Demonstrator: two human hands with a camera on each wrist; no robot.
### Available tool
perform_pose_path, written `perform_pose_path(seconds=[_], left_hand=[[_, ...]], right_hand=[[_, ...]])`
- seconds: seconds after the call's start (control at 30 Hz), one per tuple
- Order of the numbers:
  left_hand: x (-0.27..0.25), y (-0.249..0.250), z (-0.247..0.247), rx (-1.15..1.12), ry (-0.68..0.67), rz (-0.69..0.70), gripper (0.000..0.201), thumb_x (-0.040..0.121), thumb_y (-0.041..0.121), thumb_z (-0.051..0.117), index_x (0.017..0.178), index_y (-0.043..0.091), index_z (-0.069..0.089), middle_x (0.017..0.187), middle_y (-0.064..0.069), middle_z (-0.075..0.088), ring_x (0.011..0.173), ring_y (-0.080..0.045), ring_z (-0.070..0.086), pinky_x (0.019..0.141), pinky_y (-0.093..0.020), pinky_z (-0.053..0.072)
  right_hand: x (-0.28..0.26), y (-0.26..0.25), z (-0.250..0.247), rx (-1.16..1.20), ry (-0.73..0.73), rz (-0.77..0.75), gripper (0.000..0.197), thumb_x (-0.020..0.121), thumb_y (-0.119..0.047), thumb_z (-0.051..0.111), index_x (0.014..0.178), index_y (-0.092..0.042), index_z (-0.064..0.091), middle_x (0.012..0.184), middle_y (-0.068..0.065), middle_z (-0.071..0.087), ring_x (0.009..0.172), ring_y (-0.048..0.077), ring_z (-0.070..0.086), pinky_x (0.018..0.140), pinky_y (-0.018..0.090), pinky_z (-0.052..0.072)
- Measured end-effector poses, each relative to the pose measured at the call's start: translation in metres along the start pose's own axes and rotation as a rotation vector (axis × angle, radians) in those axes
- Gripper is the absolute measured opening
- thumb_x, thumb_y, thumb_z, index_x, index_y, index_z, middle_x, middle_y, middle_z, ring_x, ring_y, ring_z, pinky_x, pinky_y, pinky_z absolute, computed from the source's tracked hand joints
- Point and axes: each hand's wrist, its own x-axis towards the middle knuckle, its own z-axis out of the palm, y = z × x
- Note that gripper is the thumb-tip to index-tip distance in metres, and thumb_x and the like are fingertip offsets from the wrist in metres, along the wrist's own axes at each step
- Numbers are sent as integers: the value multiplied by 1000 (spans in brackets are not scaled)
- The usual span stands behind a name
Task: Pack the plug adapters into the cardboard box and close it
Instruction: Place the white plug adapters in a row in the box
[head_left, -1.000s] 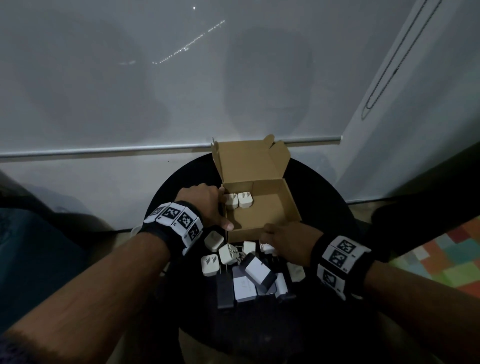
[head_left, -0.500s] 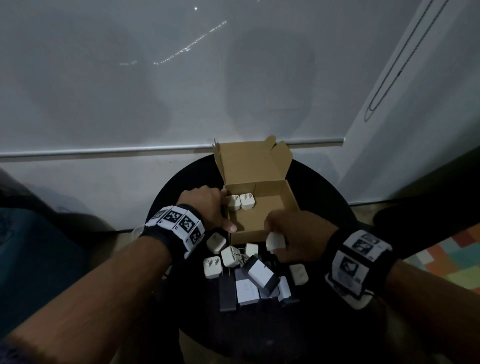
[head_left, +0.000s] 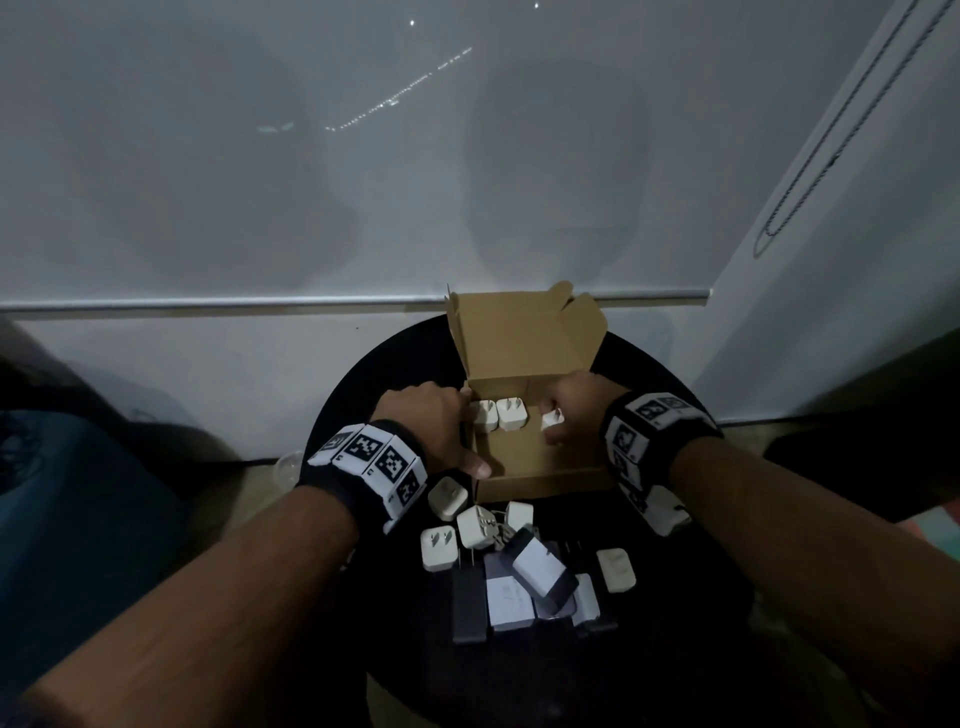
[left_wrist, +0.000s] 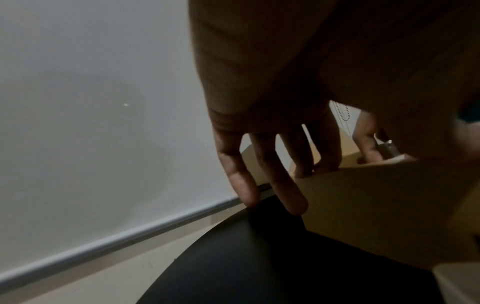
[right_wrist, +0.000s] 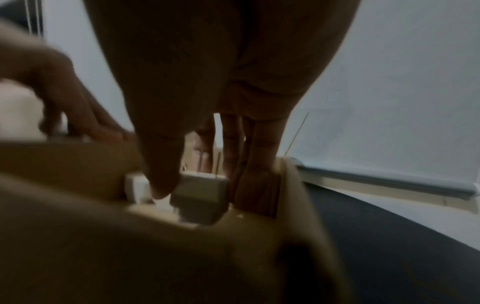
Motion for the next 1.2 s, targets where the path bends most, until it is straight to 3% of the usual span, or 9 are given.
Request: perform_pose_path(seconds=[0.13,0.27,0.3,0.37,0.43,0.63,0.8,1.03,1.2], left_hand=[[0,0,1,-18,15,2,76,55,76,70,118,35,60,101,3,64,94,-23,62,70,-32,41],[-1,-3,6,-31,27,9,77,54,78,68,119,37,60,104,3,65,96,-22,63,70,-31,41],[0,-3,7,-30,27,11,79,54,79,67,120,37,60,106,4,66,96,-22,63,70,-31,42],[0,-2,5,-26,26,15,81,54,79,67,123,37,59,108,4,65,97,-21,62,71,-31,42],[0,1,2,-11,22,24,82,56,78,68,126,37,57,108,4,65,98,-21,62,71,-30,42],[-1,3,-2,42,17,36,89,59,77,69,134,32,50,114,0,64,104,-24,61,72,-32,40],[-1,2,-1,47,19,33,87,58,78,68,132,35,52,113,0,64,103,-23,61,73,-32,42],[-1,5,-4,66,18,32,80,59,78,68,123,32,58,100,1,63,95,-22,62,70,-31,41],[-1,4,-2,62,20,27,81,59,78,67,125,32,56,103,1,63,97,-23,62,72,-31,43]], right_hand=[[14,-4,4,-88,-88,13,51,76,-42,74,117,-13,62,120,9,63,112,28,58,93,36,49],[13,0,-2,-57,-60,10,45,82,-21,71,124,-10,60,129,12,59,118,29,56,97,32,44],[12,4,-3,-60,-45,16,40,83,-17,69,121,-9,61,129,12,59,117,28,56,94,30,43],[9,8,-5,-84,-17,29,13,84,-14,68,97,-15,65,121,10,64,112,25,58,80,25,42],[6,7,-3,-90,-31,33,13,84,-20,68,79,-21,57,112,8,68,105,24,61,73,24,37],[9,-3,6,-38,46,19,40,76,-22,76,98,-15,43,111,13,61,100,32,60,76,36,46],[17,-3,6,-97,-1,26,38,86,-24,67,120,-12,54,127,11,56,115,29,56,91,37,46],[17,-3,9,-54,44,46,38,85,-22,67,119,-12,51,124,15,56,108,34,59,83,34,47],[20,-4,12,-77,71,27,37,86,-17,66,116,-7,48,117,17,61,102,35,62,78,34,47]])
